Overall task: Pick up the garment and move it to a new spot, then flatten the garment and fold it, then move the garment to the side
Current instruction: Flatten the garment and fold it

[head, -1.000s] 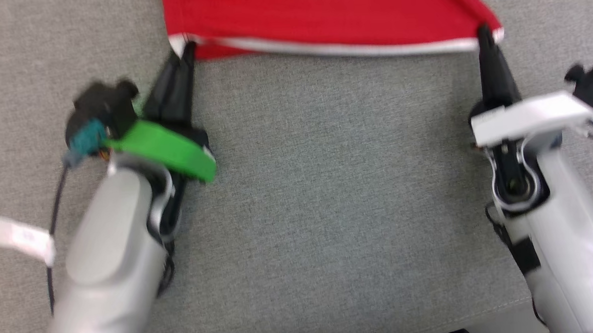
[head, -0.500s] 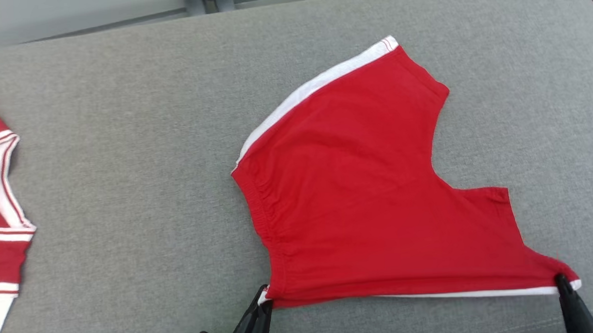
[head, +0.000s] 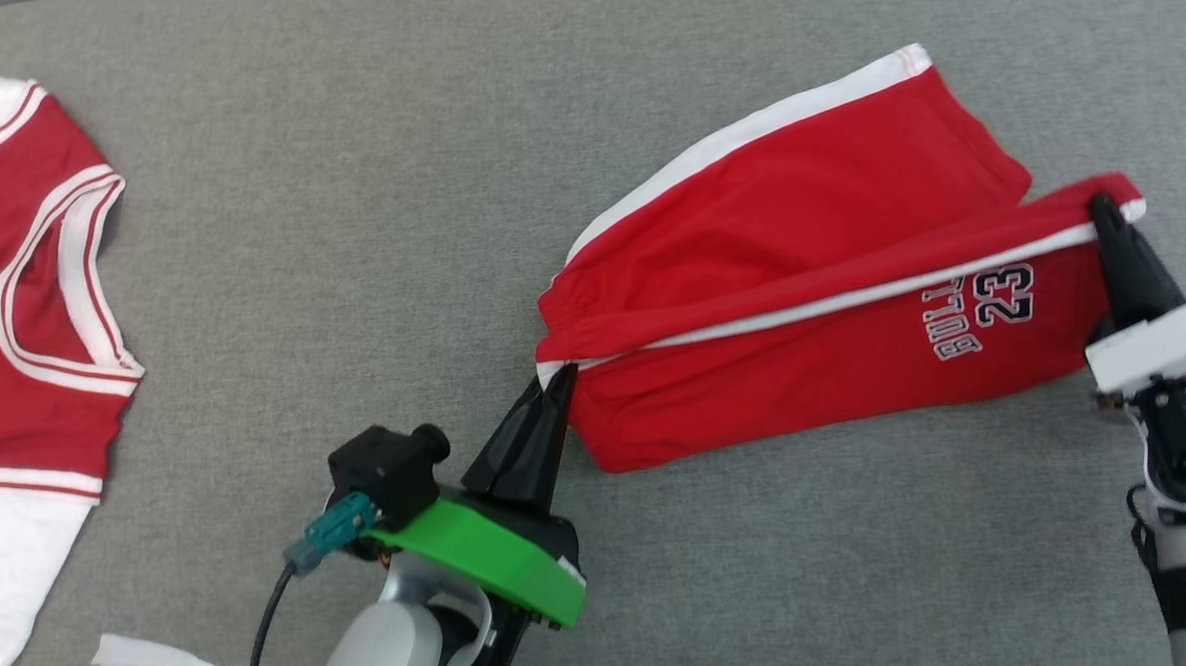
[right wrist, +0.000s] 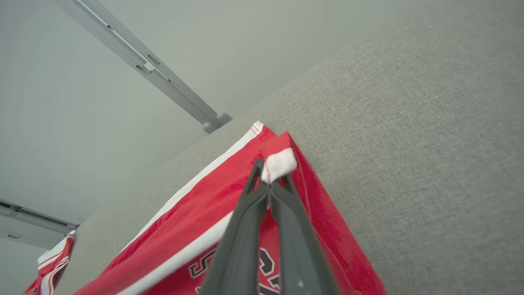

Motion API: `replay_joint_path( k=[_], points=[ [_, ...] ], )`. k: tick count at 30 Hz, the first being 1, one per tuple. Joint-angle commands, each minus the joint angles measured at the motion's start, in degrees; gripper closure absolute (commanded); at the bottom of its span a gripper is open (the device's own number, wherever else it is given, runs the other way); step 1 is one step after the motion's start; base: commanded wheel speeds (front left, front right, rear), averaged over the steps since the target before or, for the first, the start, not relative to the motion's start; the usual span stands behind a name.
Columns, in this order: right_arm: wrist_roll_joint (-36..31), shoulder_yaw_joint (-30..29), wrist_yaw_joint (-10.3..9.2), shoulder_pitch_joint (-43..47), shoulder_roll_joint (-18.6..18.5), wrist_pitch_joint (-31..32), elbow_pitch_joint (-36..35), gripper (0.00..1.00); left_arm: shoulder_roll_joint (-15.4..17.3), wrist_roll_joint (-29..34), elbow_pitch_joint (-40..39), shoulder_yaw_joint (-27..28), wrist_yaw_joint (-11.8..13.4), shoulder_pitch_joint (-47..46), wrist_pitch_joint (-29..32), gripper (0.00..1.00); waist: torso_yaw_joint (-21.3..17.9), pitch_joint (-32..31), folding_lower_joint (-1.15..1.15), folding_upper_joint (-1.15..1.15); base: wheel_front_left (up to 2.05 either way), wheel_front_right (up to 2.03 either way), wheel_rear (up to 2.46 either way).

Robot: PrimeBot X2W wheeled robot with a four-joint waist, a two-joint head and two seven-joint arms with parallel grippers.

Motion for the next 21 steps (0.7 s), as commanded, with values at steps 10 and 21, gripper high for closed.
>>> replay_joint_path(
  k=[10,21],
  points=[
    [-11.71,-3.18,-0.02,-16.22,-2.30,7.50,9.82,1.00,-1.33,-5.39,8.43,-5.48,4.15,-13.93,1.13,1.00,9.10,5.42,0.00,0.00,0.00,0.00,0.00],
    [-20.84,-6.03,-0.02,-24.04,-1.55,10.50,16.29,1.00,-1.34,-14.50,16.21,-13.57,6.43,-22.66,-1.59,1.00,9.66,6.75,0.00,0.00,0.00,0.00,0.00]
  ],
)
